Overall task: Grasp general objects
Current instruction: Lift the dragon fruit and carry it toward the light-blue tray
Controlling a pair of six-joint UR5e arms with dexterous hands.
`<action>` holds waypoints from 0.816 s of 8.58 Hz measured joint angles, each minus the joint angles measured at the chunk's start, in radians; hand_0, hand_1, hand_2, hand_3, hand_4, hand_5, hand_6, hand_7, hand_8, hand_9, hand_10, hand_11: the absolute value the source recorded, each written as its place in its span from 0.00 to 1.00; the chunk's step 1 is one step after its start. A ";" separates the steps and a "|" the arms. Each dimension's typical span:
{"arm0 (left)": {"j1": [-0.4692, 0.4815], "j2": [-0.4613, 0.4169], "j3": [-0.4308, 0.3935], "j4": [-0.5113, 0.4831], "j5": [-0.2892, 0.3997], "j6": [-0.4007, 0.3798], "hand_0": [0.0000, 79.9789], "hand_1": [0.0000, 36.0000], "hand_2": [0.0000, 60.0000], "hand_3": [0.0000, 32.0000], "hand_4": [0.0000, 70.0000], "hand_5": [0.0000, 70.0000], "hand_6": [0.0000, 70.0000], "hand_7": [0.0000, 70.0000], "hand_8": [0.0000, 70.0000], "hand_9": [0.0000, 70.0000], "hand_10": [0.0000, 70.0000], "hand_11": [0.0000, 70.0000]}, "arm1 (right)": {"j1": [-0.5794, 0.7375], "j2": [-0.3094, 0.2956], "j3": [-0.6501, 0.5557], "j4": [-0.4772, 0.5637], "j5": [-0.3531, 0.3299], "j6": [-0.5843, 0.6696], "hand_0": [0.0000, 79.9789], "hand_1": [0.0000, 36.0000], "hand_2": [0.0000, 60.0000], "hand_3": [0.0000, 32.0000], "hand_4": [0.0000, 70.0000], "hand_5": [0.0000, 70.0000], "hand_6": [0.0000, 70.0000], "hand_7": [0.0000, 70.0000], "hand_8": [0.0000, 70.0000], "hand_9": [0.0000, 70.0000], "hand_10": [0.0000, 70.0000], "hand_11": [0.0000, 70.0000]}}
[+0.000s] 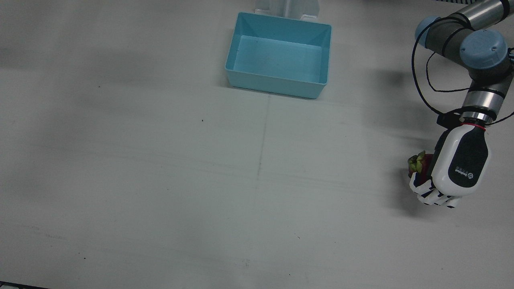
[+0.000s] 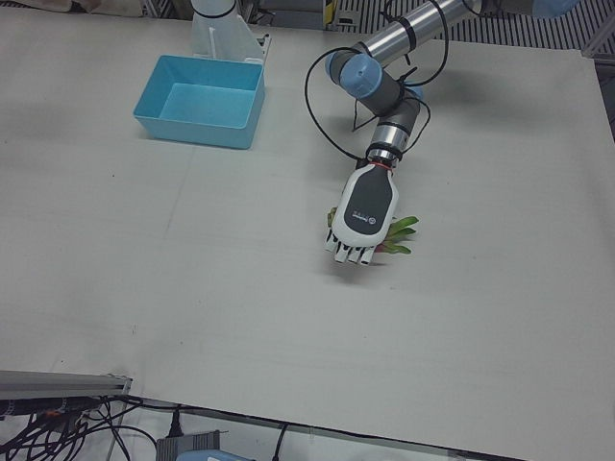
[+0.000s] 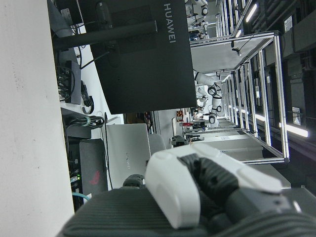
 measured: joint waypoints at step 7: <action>-0.189 -0.165 -0.128 -0.073 0.724 -0.268 1.00 1.00 1.00 0.00 1.00 1.00 1.00 1.00 1.00 1.00 1.00 1.00 | 0.000 0.000 0.000 0.000 0.000 0.000 0.00 0.00 0.00 0.00 0.00 0.00 0.00 0.00 0.00 0.00 0.00 0.00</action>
